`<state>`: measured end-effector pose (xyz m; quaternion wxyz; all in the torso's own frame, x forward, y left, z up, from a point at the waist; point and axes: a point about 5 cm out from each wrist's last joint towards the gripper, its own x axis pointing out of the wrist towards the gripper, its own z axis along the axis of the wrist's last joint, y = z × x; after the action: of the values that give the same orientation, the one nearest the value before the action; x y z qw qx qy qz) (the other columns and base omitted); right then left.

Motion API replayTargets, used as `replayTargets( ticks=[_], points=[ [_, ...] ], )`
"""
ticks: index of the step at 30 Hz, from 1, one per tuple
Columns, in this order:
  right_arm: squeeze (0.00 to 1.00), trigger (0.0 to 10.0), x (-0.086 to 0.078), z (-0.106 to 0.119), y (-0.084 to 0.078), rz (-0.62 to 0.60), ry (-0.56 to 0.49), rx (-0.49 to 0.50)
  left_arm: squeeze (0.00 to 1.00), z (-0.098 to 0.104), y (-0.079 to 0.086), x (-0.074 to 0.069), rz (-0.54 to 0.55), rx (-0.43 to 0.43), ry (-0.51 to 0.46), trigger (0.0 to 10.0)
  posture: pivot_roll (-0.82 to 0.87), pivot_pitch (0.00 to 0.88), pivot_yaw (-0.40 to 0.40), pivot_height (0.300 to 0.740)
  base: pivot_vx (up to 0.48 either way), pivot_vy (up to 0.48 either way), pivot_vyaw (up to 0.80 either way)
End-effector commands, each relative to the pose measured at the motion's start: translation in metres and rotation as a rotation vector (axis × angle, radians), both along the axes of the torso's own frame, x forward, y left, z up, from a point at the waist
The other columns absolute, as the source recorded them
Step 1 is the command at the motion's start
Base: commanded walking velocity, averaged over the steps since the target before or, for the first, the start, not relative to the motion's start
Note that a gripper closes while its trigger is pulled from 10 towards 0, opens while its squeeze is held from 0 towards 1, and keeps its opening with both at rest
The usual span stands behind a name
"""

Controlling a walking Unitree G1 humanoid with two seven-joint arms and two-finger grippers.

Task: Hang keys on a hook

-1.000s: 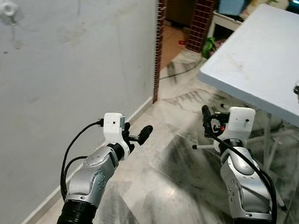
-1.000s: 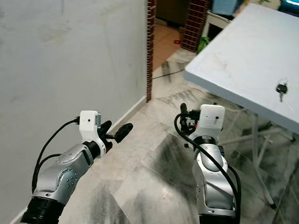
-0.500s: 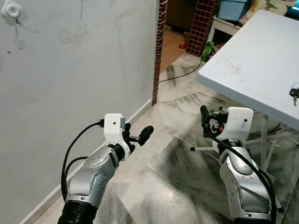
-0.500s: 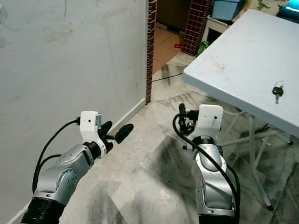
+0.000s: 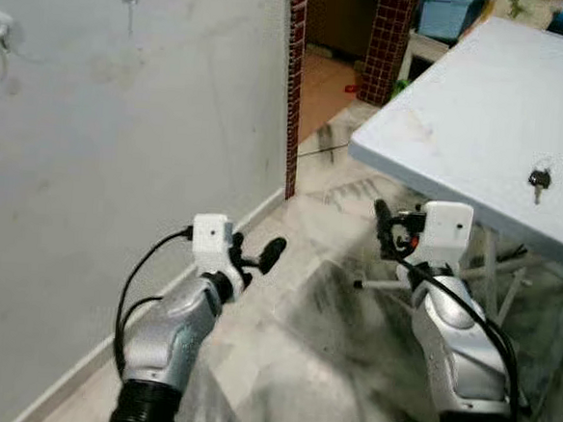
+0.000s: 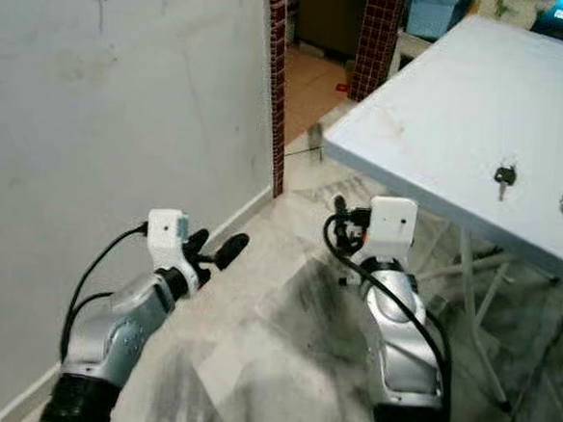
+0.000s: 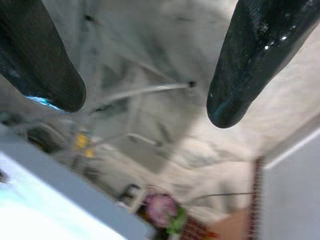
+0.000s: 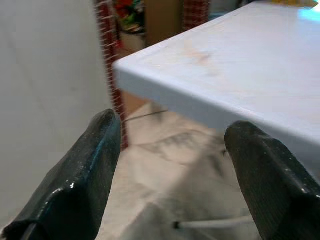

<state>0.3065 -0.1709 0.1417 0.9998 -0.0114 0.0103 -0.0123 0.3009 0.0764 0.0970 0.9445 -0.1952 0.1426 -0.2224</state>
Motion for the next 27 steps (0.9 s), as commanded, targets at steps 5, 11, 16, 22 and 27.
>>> replayTargets(
  ticks=[5, 11, 16, 22, 27],
  points=[
    [0.00, 10.0, 0.0001, 0.0002, 0.0067, 0.017, 0.003, 0.006, 0.00, -0.0010, 0.0077, 0.0003, 0.020, 0.007, 0.006, 10.0, -0.06, 0.118, 0.046, 0.740, 0.000, -0.301, 0.00],
    [0.00, 10.0, 0.0000, -0.0001, 0.0073, 0.019, 0.005, 0.006, 0.00, -0.0010, 0.0079, 0.0006, 0.024, 0.008, 0.007, 10.0, -0.06, 0.118, 0.046, 0.740, 0.000, -0.248, 0.00],
    [0.00, 10.0, 0.0002, -0.0001, 0.0076, 0.019, 0.004, 0.006, 0.00, -0.0018, 0.0095, 0.0016, 0.042, 0.000, 0.018, 10.0, -0.06, 0.119, 0.047, 0.740, 0.000, 0.000, 0.00],
    [0.00, 10.0, 0.0005, -0.0007, 0.0090, 0.022, 0.007, 0.005, 0.00, -0.0022, 0.0106, 0.0022, 0.060, -0.018, 0.026, 10.0, -0.06, 0.119, 0.047, 0.740, 0.000, 0.000, 0.00],
    [0.00, 10.0, 0.0005, -0.0008, 0.0094, 0.027, 0.008, 0.004, 0.00, -0.0007, 0.0122, 0.0036, 0.075, -0.021, 0.025, 10.0, -0.06, 0.119, 0.047, 0.740, 0.000, 0.000, 0.00]
  ],
)
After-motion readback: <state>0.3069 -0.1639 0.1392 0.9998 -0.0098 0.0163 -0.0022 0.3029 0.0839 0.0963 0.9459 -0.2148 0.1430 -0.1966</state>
